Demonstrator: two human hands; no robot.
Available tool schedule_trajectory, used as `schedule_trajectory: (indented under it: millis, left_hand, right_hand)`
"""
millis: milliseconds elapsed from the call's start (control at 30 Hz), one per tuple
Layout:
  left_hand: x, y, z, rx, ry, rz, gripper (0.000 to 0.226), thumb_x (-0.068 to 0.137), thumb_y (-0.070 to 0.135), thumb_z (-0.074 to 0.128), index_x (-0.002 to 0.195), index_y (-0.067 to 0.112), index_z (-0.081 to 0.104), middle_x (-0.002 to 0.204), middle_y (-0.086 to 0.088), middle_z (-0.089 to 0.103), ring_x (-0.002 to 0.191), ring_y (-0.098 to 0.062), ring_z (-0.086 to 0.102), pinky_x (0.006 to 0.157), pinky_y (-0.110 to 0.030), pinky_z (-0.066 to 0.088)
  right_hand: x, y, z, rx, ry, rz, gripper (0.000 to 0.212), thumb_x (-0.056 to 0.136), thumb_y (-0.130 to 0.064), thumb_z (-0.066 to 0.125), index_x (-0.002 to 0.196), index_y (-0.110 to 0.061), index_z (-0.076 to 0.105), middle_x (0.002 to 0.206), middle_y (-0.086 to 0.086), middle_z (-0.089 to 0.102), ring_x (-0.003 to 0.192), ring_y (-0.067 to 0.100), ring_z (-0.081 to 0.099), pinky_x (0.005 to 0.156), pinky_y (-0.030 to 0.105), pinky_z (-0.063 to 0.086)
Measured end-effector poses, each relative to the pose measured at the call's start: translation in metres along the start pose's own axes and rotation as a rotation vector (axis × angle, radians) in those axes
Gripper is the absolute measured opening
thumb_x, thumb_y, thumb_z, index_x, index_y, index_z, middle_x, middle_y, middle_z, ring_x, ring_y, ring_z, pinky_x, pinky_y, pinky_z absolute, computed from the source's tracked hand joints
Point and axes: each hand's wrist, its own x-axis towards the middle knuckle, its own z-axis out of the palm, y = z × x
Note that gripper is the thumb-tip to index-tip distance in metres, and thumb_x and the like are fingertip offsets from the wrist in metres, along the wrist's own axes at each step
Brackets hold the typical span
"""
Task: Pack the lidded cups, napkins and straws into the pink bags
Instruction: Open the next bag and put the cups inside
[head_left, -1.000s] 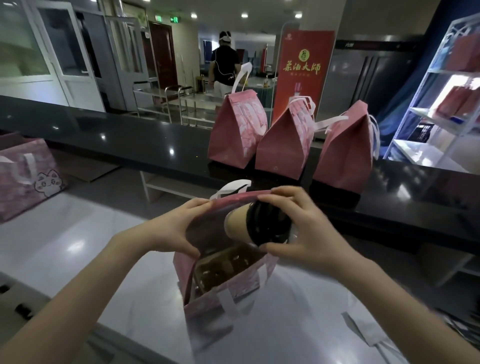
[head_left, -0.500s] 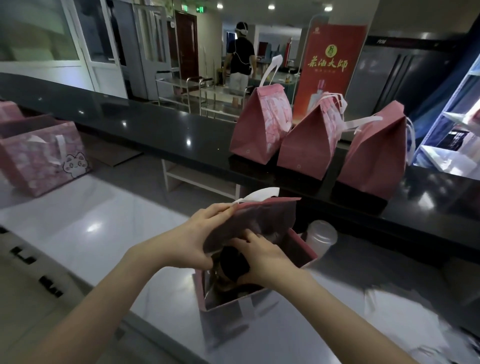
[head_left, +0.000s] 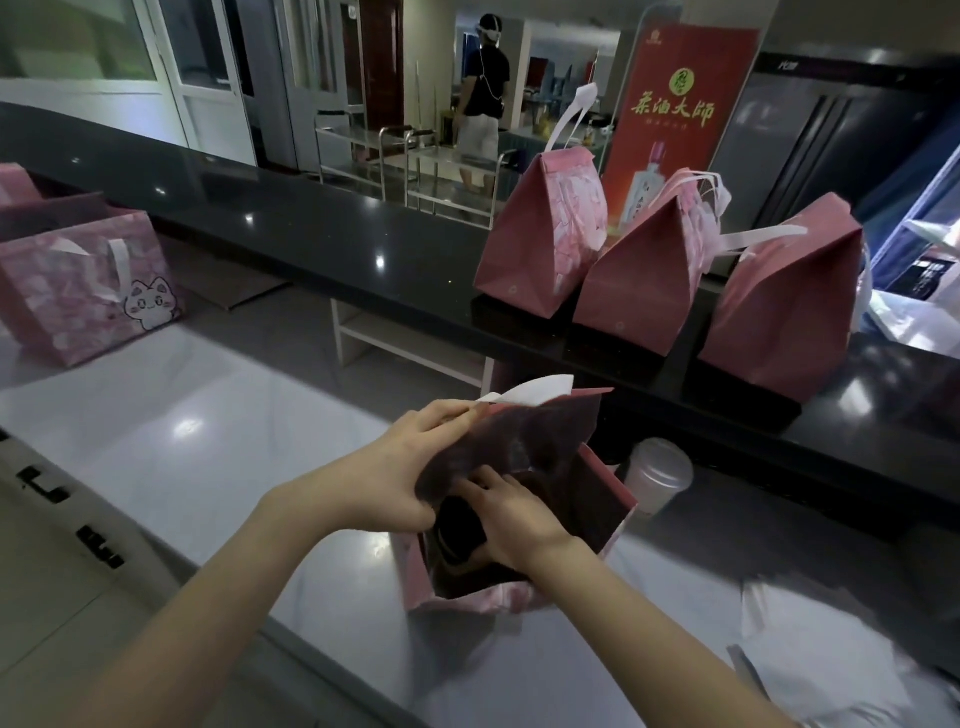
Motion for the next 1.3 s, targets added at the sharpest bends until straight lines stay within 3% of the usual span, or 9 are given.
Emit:
schedule_trajectory:
  millis: [267,433,533,633,800,867,1000,1167,1300]
  left_hand:
    - [0.008,-0.019,0.014,0.015,0.11,0.013,0.094,0.07,0.018,0.062,0.152,0.034,0.018,0.148,0.033,0.008,0.133,-0.002,0.02,0.102,-0.021,0.041]
    - [0.012,-0.018,0.017,0.015,0.17,-0.002,0.091,0.068,0.021,0.057,0.152,0.033,0.021,0.147,0.032,0.011,0.133,-0.005,0.022,0.103,-0.018,0.033]
    - [0.013,-0.016,0.018,0.044,0.201,-0.015,0.092,0.07,0.027,0.059,0.153,0.031,0.019,0.146,0.032,0.008,0.132,-0.007,0.022,0.103,-0.019,0.031]
    - [0.015,-0.01,0.022,0.06,0.211,-0.024,0.091,0.072,0.03,0.059,0.153,0.032,0.018,0.147,0.03,0.007,0.131,-0.007,0.021,0.104,-0.02,0.034]
    - [0.02,-0.002,0.038,0.155,0.284,-0.02,0.088,0.076,0.022,0.064,0.152,0.027,0.022,0.152,0.022,0.012,0.13,-0.012,0.025,0.105,-0.026,0.036]
    - [0.024,-0.001,0.041,0.185,0.305,-0.03,0.088,0.076,0.017,0.066,0.153,0.025,0.024,0.154,0.018,0.017,0.13,-0.015,0.028,0.106,-0.032,0.039]
    - [0.032,-0.005,0.042,0.197,0.306,-0.047,0.093,0.074,0.014,0.07,0.153,0.023,0.023,0.153,0.014,0.021,0.126,-0.019,0.031,0.106,-0.036,0.04]
    - [0.037,-0.014,0.045,0.187,0.331,-0.031,0.09,0.069,0.006,0.074,0.149,0.017,0.035,0.152,0.01,0.029,0.125,-0.022,0.035,0.103,-0.041,0.041]
    - [0.038,-0.02,0.043,0.175,0.347,-0.048,0.087,0.069,0.004,0.076,0.147,0.015,0.039,0.152,0.007,0.031,0.127,-0.026,0.036,0.104,-0.047,0.041]
  right_hand:
    - [0.02,-0.004,0.008,-0.086,-0.091,0.012,0.066,0.086,-0.028,0.066,0.142,-0.028,0.031,0.142,0.005,0.036,0.123,0.029,0.043,0.105,0.04,0.041]
    - [0.014,-0.005,-0.012,-0.02,-0.171,0.043,0.08,0.082,-0.035,0.07,0.148,-0.033,0.024,0.151,0.0,0.027,0.135,0.03,0.029,0.11,0.044,0.035]
    - [-0.013,0.005,-0.036,0.103,0.015,0.005,0.069,0.085,-0.037,0.067,0.145,-0.033,0.033,0.149,-0.002,0.033,0.132,0.023,0.037,0.107,0.039,0.038]
    - [-0.057,0.026,-0.063,0.174,0.301,0.009,0.041,0.089,-0.035,0.062,0.129,-0.029,0.054,0.129,-0.009,0.052,0.115,0.011,0.051,0.096,0.03,0.047]
    - [-0.121,0.087,-0.079,0.154,0.666,0.218,0.022,0.089,-0.02,0.066,0.11,-0.015,0.068,0.107,-0.003,0.063,0.099,0.015,0.057,0.085,0.027,0.047]
    - [-0.133,0.115,-0.072,0.18,0.624,0.353,0.029,0.091,-0.022,0.063,0.12,-0.017,0.064,0.115,-0.003,0.06,0.106,0.017,0.053,0.088,0.026,0.043]
    - [-0.129,0.162,-0.052,0.103,0.362,0.496,0.054,0.092,-0.032,0.059,0.142,-0.024,0.042,0.138,0.0,0.044,0.124,0.02,0.041,0.099,0.032,0.04]
    - [-0.097,0.194,-0.029,0.003,0.171,0.602,0.067,0.09,-0.039,0.056,0.148,-0.026,0.027,0.154,0.008,0.024,0.138,0.029,0.026,0.108,0.04,0.034]
    - [-0.077,0.206,-0.013,-0.062,0.061,0.63,0.067,0.09,-0.044,0.055,0.148,-0.024,0.026,0.155,0.011,0.02,0.14,0.031,0.02,0.113,0.044,0.025]
